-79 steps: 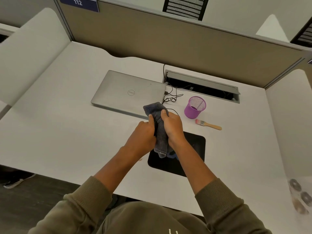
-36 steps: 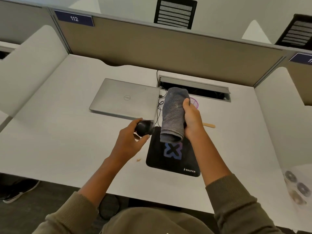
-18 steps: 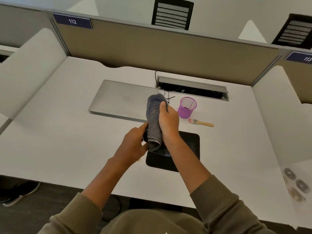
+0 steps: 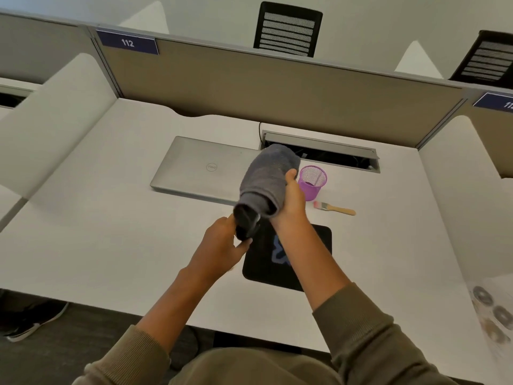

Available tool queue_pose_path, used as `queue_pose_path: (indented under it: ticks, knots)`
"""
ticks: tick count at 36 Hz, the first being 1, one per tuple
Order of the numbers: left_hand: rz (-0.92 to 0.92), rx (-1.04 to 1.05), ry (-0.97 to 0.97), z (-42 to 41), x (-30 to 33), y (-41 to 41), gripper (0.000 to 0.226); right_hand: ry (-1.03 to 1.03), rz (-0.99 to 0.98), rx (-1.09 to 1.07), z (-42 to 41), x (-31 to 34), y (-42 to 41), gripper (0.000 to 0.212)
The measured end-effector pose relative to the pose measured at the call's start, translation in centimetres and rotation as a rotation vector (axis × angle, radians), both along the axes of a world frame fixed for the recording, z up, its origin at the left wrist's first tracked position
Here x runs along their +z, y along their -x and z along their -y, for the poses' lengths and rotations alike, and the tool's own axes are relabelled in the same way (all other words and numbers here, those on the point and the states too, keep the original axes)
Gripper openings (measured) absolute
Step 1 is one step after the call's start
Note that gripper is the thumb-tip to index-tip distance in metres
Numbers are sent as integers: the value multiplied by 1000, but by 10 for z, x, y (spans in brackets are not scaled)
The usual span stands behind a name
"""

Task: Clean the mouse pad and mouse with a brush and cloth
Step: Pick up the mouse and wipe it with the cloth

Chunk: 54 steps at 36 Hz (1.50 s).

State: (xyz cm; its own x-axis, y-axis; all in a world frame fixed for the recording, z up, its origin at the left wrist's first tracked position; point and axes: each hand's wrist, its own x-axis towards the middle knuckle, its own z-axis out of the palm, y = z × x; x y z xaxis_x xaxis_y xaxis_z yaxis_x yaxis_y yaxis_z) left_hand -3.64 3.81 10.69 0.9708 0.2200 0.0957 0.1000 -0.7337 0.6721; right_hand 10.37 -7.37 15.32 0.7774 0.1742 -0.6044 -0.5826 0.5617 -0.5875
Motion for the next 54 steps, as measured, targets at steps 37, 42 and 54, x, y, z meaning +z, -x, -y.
queue_pose_path:
  ticks: [37,42,54]
  knots:
    - [65,251,906,8,-5,-8,61,-10,414,207,2,-14,7,39]
    - [61,310,924,3,-9,-5,61,-49,384,188,7,-7,-5,41]
    - [118,507,1118,-10,-13,-1,63,558,637,210,28,-16,-9,29]
